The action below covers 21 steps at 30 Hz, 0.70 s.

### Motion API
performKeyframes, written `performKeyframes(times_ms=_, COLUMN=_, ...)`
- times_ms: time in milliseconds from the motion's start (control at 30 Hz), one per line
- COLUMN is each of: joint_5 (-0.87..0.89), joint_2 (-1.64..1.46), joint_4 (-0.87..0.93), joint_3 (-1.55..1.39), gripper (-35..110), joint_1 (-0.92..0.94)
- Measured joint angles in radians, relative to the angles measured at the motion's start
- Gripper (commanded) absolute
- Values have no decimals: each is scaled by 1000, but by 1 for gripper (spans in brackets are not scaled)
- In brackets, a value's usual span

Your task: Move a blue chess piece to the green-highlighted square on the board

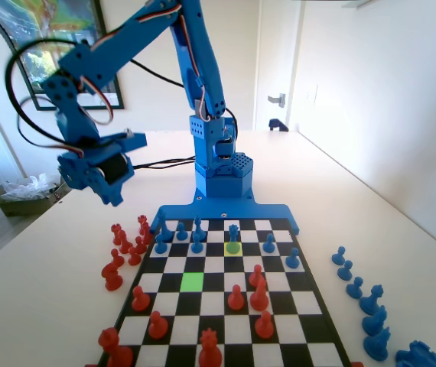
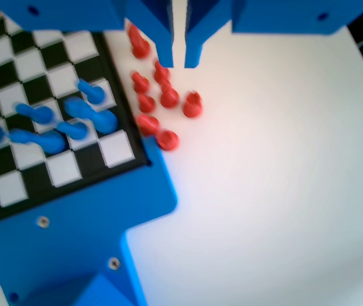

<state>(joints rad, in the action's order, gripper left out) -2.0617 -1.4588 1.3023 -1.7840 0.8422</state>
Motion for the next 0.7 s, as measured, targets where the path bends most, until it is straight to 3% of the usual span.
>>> performKeyframes(times_ms=367, joint_5=305, joint_2=-245, joint_4=-72, joint_3=-133, gripper=3, joint_1=-327)
performKeyframes(times_ms=700, joint_5=423, joint_2=-434, joint_4=-175, joint_3=-374, gripper=3, joint_1=-537)
